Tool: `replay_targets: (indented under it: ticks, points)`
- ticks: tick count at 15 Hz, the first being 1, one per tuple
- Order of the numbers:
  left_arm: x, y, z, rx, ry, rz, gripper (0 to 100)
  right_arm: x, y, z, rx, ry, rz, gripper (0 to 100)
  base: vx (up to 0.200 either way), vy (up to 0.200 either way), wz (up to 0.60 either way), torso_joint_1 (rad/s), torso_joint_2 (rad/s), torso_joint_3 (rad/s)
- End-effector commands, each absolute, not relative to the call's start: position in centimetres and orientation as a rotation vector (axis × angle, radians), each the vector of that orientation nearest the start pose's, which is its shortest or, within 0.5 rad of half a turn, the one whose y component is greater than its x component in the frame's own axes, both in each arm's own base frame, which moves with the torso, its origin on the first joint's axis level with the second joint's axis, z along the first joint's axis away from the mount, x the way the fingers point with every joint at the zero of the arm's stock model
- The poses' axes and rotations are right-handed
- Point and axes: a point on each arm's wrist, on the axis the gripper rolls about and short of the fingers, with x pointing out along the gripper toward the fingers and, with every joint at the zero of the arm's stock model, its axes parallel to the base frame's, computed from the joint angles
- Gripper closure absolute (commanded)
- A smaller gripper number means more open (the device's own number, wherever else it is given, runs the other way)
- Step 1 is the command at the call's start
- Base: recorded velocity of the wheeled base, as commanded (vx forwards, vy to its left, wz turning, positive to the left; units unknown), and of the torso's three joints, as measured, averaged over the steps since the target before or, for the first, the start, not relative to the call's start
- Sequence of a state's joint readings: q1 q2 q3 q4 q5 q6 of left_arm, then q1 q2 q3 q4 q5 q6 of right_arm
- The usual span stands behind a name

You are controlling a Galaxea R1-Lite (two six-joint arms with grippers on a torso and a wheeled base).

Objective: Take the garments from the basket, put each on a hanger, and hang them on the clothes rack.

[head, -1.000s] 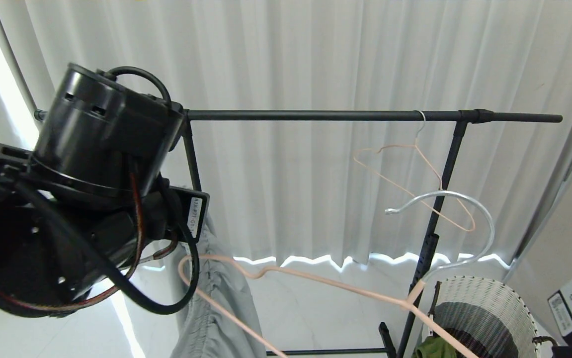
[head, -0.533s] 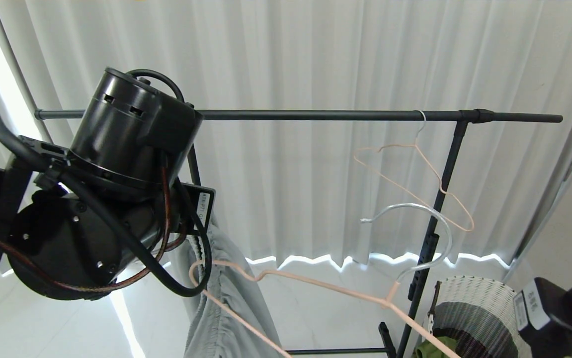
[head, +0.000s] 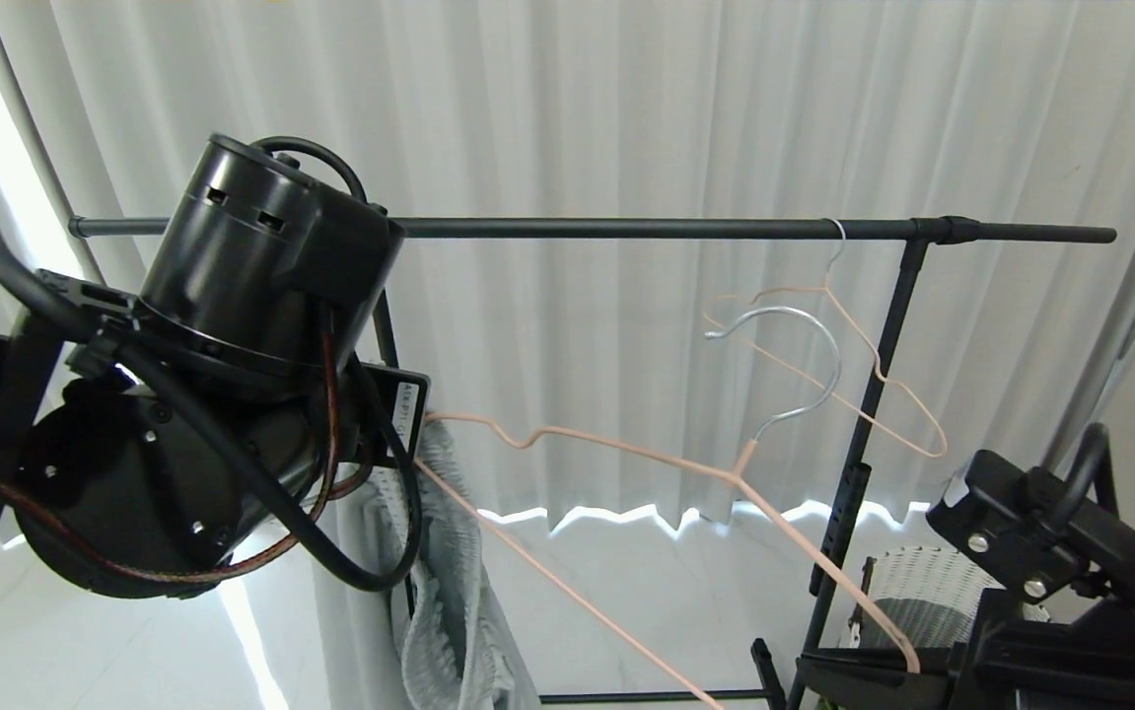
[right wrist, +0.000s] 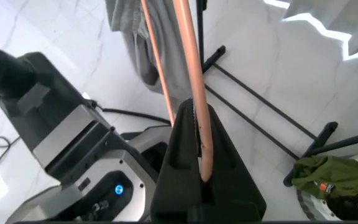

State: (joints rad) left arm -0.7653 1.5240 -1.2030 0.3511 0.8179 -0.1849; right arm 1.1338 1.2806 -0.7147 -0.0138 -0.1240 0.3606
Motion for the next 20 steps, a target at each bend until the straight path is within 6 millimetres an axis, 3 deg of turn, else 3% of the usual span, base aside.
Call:
replay_targets:
  ticks: [1, 9, 13, 20]
  points:
    - [18.6, -16.8, 25.8, 0.284, 0.453, 0.063, 100, 8.7, 17.7, 20.0, -0.021, 0.64, 0.876, 100, 0.0, 0.0, 0.0, 0.0, 0.0, 0.0]
    - [16.9, -18.4, 26.6, 0.222, 0.423, -0.025, 100, 9.7, 20.2, 19.4, -0.054, 0.641, 0.89, 100, 0.0, 0.0, 0.0, 0.0, 0.0, 0.0]
    - [15.1, -17.6, 28.1, 0.215, 0.414, -0.183, 100, 9.1, 18.8, 18.8, -0.162, 0.715, 0.873, 100, 0.0, 0.0, 0.0, 0.0, 0.0, 0.0]
    - [15.2, -17.8, 26.6, 0.267, 0.454, -0.186, 100, 8.6, 17.7, 21.4, -0.053, 0.555, 0.911, 100, 0.0, 0.0, 0.0, 0.0, 0.0, 0.0]
